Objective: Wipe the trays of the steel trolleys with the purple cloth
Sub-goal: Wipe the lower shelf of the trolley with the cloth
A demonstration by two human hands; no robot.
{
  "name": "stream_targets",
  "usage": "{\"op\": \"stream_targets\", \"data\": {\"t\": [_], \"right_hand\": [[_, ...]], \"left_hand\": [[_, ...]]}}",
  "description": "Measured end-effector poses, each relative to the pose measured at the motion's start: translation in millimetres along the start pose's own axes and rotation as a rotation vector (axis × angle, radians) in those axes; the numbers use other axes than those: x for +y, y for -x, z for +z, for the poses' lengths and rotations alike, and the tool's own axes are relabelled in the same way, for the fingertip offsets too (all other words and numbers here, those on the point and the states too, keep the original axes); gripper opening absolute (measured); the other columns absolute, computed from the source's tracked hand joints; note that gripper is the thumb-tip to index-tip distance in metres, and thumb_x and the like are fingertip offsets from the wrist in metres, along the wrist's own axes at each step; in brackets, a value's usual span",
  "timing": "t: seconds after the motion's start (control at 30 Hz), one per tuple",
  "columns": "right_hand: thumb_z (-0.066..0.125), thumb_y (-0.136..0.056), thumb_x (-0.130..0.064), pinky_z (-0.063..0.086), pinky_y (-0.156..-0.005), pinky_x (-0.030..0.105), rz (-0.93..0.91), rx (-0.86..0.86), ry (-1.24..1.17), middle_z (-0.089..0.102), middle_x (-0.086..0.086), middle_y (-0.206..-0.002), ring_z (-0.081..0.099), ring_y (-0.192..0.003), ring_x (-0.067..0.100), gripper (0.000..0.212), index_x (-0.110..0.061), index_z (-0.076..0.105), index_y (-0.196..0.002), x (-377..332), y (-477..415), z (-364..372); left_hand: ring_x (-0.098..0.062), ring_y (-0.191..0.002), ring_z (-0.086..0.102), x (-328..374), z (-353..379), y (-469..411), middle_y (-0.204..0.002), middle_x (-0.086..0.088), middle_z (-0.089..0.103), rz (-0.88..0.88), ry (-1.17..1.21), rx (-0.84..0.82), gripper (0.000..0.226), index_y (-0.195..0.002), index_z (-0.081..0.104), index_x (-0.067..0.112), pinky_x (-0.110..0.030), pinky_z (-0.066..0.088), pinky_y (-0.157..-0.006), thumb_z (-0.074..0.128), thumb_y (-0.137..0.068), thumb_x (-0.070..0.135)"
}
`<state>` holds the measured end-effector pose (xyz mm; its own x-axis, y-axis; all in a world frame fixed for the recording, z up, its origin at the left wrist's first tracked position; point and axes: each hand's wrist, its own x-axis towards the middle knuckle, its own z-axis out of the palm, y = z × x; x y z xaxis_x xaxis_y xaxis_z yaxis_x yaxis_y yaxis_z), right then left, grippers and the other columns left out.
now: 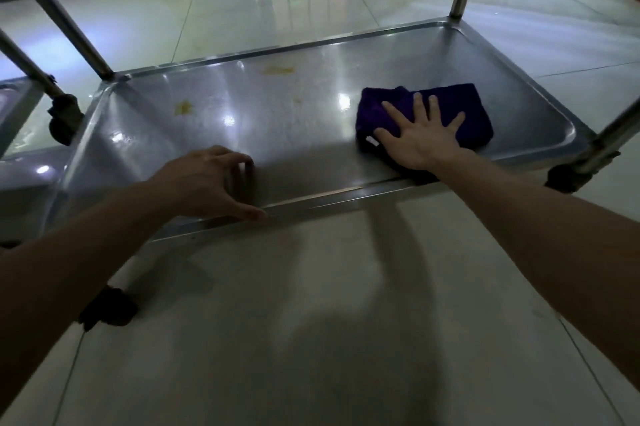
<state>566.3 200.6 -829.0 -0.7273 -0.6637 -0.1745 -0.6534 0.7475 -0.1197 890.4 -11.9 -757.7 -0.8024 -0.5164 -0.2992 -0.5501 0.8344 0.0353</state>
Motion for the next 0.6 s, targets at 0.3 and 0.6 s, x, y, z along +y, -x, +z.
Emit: {"op": "stream_targets", "data": {"t": [0.3, 0.6], "right_hand": [[0.017, -0.101, -0.083, -0.016, -0.120, 0.080, -0.330, -0.028, 0.035, -0.017, 0.007, -0.181, -0.021, -0.165, 0.037, 0.076, -0.055, -0.002, -0.169, -158.9, -1.8, 16.2], [0.019, -0.105, -0.073, -0.017, -0.126, 0.070, -0.462, -0.037, -0.020, -0.012, -0.006, -0.182, -0.018, -0.166, 0.021, 0.066, -0.057, 0.005, -0.168, -127.7, 52.4, 22.8]], "left_hand": [[-0.023, -0.137, 0.054, 3.7, -1.4, 4.6, -0.156, 0.008, 0.055, -0.020, 0.021, 0.010, 0.158, -0.148, 0.055, 0.034, -0.043, 0.048, -0.105, 0.035, -0.018, 0.122], [-0.023, -0.133, 0.056, 10.2, -5.6, 12.5, -0.151, 0.007, 0.056, -0.037, 0.074, -0.027, 0.162, -0.147, 0.055, 0.030, -0.042, 0.050, -0.103, 0.042, -0.012, 0.119]]}}
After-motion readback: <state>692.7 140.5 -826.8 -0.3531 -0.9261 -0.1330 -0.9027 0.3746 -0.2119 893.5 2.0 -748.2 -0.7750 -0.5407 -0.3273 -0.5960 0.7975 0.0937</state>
